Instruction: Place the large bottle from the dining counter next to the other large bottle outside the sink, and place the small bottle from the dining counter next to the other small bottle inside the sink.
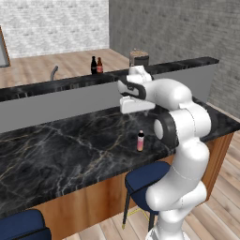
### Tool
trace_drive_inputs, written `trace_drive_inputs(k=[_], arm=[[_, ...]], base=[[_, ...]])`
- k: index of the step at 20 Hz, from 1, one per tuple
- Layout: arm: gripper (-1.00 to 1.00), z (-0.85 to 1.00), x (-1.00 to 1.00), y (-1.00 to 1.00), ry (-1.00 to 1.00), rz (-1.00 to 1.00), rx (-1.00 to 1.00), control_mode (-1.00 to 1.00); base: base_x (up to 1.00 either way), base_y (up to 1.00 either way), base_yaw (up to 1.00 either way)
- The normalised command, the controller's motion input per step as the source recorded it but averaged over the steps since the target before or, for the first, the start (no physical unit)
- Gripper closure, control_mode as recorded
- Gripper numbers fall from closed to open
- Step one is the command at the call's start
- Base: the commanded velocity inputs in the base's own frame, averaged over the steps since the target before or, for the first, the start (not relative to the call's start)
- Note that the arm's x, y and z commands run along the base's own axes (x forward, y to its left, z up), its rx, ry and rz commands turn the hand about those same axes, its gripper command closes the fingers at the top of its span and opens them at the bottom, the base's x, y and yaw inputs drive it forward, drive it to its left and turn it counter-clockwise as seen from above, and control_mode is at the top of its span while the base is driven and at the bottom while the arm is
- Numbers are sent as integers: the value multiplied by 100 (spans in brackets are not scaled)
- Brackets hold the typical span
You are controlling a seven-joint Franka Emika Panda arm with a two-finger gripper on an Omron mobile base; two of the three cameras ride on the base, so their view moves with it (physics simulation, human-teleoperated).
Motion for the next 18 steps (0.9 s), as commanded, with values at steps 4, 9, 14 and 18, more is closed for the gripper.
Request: trace_drive_inputs(k=[4, 9, 14, 18], arm=[[-100, -5, -5, 0, -1, 0, 0, -100], [-100, -10, -6, 0, 0, 0, 1, -100], [-100, -5, -9, -2, 0, 0, 1, -100], [-100, 0, -10, -6, 0, 0, 1, -100]], base=[[0, 0, 0], [0, 0, 0], [0, 0, 0], [0, 0, 0]])
